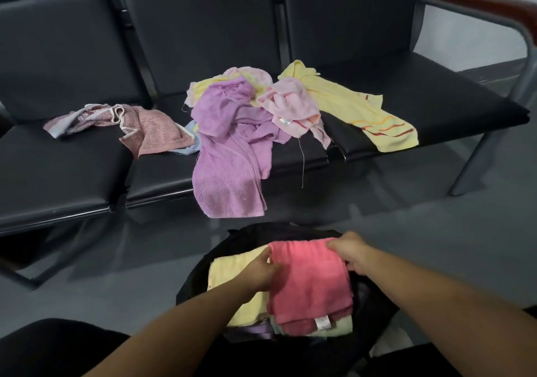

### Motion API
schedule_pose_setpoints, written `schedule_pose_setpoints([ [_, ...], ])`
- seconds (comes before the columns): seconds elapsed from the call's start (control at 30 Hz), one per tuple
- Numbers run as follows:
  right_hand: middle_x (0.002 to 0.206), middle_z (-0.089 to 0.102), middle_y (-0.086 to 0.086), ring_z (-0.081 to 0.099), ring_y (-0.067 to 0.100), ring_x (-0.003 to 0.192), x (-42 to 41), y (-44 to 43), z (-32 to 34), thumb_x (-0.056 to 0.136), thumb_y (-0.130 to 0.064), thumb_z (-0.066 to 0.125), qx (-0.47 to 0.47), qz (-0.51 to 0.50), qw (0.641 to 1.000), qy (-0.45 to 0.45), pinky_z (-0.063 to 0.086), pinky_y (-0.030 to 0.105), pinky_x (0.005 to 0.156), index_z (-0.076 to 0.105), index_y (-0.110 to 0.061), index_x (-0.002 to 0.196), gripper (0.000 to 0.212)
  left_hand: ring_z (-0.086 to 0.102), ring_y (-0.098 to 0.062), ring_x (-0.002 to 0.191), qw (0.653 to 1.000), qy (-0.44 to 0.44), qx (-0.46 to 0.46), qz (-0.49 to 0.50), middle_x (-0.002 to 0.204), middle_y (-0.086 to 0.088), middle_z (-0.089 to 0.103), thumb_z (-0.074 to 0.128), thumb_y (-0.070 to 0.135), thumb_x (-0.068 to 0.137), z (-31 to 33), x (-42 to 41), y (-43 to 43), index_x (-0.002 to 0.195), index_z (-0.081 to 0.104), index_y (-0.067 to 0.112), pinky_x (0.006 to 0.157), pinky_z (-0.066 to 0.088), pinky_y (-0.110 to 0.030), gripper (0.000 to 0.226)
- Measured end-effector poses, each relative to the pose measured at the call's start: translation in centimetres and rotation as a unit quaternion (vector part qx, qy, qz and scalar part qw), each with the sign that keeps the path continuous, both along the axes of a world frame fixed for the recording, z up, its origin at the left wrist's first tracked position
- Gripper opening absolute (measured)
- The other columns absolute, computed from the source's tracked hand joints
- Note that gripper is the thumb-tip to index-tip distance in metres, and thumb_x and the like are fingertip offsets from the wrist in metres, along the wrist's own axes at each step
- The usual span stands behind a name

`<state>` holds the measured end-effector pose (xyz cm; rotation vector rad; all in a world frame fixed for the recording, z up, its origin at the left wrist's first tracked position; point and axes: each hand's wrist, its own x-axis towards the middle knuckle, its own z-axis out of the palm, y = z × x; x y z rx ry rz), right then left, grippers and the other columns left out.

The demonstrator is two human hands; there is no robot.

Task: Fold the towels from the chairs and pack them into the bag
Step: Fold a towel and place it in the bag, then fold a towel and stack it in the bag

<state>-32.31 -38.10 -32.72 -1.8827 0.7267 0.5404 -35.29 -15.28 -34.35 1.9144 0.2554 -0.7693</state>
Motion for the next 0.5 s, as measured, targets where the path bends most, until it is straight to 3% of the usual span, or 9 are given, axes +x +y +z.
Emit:
schedule_pose_setpoints([
  [0.1, 0.098, 0.065, 0.009, 0.06, 0.024, 0.085, 0.3, -0.3, 0.2, 0.095, -0.018, 0.065, -0.03, 0.044, 0.998, 0.043, 0.045, 0.03, 0.06, 0.061, -0.007, 0.103, 0.014, 0.063, -0.028, 0.114, 0.983, -0.018, 0.168, -0.067, 0.132, -0.013, 0.061, 0.058, 0.031, 0.099, -1.1, 1.1, 0.4, 0.147, 0.04, 0.009, 0.09, 0.05, -0.032, 0.056],
  [0.2, 0.077, 0.056, 0.006, 0.056, 0.022, 0.072, 1.5, -0.4, 0.6, 0.094, -0.013, 0.062, -0.118, 0.074, 0.99, 0.007, 0.042, 0.026, 0.059, 0.053, -0.009, 0.08, 0.017, 0.065, -0.031, 0.11, 0.972, -0.04, 0.222, -0.068, 0.13, -0.018, 0.063, 0.059, 0.031, 0.099, -0.7, 2.5, 1.0, 0.138, 0.048, 0.004, 0.087, 0.048, -0.031, 0.048],
  [0.3, 0.065, 0.05, 0.004, 0.052, 0.024, 0.064, 3.6, 0.3, 2.7, 0.091, -0.014, 0.061, -0.14, 0.095, 0.984, -0.05, 0.031, 0.024, 0.047, 0.047, -0.011, 0.066, 0.029, 0.068, -0.033, 0.088, 0.977, -0.09, 0.189, -0.043, 0.094, -0.02, 0.069, 0.063, 0.024, 0.092, 1.8, 4.9, 1.0, 0.095, 0.066, 0.01, 0.076, 0.052, -0.036, 0.015],
  [0.33, 0.064, 0.05, 0.005, 0.053, 0.025, 0.067, 4.3, 0.7, 3.8, 0.091, -0.015, 0.062, -0.143, 0.103, 0.982, -0.071, 0.032, 0.025, 0.048, 0.05, -0.01, 0.065, 0.029, 0.066, -0.03, 0.08, 0.978, -0.109, 0.172, -0.038, 0.083, -0.017, 0.067, 0.062, 0.024, 0.088, 2.8, 5.9, 1.0, 0.086, 0.066, 0.008, 0.075, 0.054, -0.04, 0.017],
  [0.4, 0.072, 0.059, 0.009, 0.057, 0.027, 0.077, 6.0, 1.7, 6.6, 0.091, -0.017, 0.063, -0.135, 0.123, 0.977, -0.111, 0.038, 0.026, 0.06, 0.064, -0.006, 0.072, 0.022, 0.062, -0.024, 0.073, 0.982, -0.131, 0.135, -0.034, 0.078, -0.012, 0.065, 0.06, 0.021, 0.088, 5.4, 7.9, 1.0, 0.087, 0.068, 0.003, 0.074, 0.056, -0.042, 0.02],
  [0.5, 0.089, 0.071, 0.021, 0.068, 0.034, 0.087, 9.0, 3.7, 10.8, 0.092, -0.014, 0.061, -0.071, 0.129, 0.976, -0.161, 0.048, 0.036, 0.07, 0.071, 0.004, 0.089, 0.021, 0.066, -0.018, 0.071, 0.983, -0.157, 0.082, -0.036, 0.085, -0.009, 0.071, 0.057, 0.012, 0.098, 10.5, 10.9, 1.9, 0.086, 0.067, 0.01, 0.068, 0.053, -0.029, 0.015],
])
